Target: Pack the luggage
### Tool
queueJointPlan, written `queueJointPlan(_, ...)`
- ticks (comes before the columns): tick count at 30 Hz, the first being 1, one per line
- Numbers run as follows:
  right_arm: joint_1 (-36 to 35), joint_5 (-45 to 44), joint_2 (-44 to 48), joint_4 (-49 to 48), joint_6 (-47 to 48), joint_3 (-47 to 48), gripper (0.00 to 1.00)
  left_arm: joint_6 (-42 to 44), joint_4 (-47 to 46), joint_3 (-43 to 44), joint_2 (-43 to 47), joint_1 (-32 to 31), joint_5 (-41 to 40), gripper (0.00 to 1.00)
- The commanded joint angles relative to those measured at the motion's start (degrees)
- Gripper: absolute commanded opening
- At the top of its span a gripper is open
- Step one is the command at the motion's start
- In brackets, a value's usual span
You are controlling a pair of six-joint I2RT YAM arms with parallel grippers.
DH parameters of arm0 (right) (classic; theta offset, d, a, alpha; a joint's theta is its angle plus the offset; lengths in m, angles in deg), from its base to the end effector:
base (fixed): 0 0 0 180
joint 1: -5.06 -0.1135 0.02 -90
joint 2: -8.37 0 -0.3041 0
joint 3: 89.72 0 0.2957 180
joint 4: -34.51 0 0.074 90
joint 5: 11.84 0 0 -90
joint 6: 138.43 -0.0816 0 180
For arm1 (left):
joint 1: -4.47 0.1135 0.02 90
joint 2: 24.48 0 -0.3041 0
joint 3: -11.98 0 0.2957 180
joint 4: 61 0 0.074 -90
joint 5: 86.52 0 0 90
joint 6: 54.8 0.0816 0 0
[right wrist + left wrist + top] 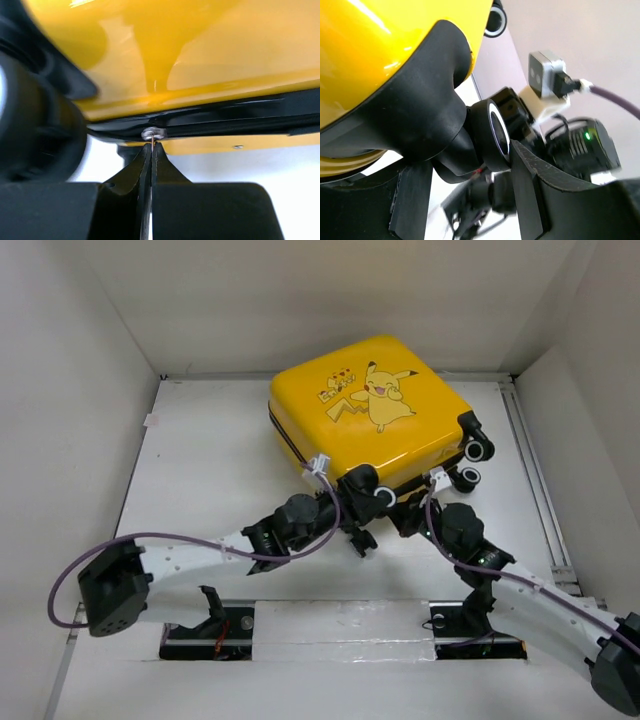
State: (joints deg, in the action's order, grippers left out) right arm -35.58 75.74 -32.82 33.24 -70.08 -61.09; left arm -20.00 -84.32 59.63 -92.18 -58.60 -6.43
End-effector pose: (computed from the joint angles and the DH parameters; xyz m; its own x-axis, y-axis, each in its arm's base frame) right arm 0.1785 0.1487 0.2190 -0.3666 0.1711 -0.9145 -0.5208 0.7768 0.3541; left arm 0.1649 -0.2937 0.3023 -0.6425 -0.5212 -0.5617 0.4780 0.3003 -0.8254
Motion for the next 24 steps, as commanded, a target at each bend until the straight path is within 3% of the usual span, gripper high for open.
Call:
queueJointPlan(1,2.5,4.0,-0.9,-20.0,0.1,0.7,0.00,7.7,-18.4,11.6,-6.7,2.1,-7.1,0.00)
queueJointPlan(5,-5.1,-0.9,-6.4,-28.9,-0.7,-0.7,0.00,7.1,-21.6,17.5,-13.0,2.1,-7.1,0.00)
queueJointPlan(9,-15.3,-11.4,-10.3,-38.3,-0.1,-3.0,0.00,6.1,-22.1,23.6,-17.0,2.1,-5.7,0.00)
queueJointPlan(16,-29.3,-26.6,-25.2,-55.1,11.4,-2.9,0.00,-0.9,-23.0,27.2,-20.9,1.0,-2.8,0.00)
queueJointPlan(20,-30.7,-28.3,-36.8,-68.5,13.7,-0.8,0.00,-3.2,-24.8,25.6,-22.2,0.0,-1.2,0.00)
queueJointPlan(24,-31.3,-26.8,-47.5,-73.6,12.3,3.6,0.00,-1.3,-22.9,24.3,-19.4,-1.3,-2.0,0.00)
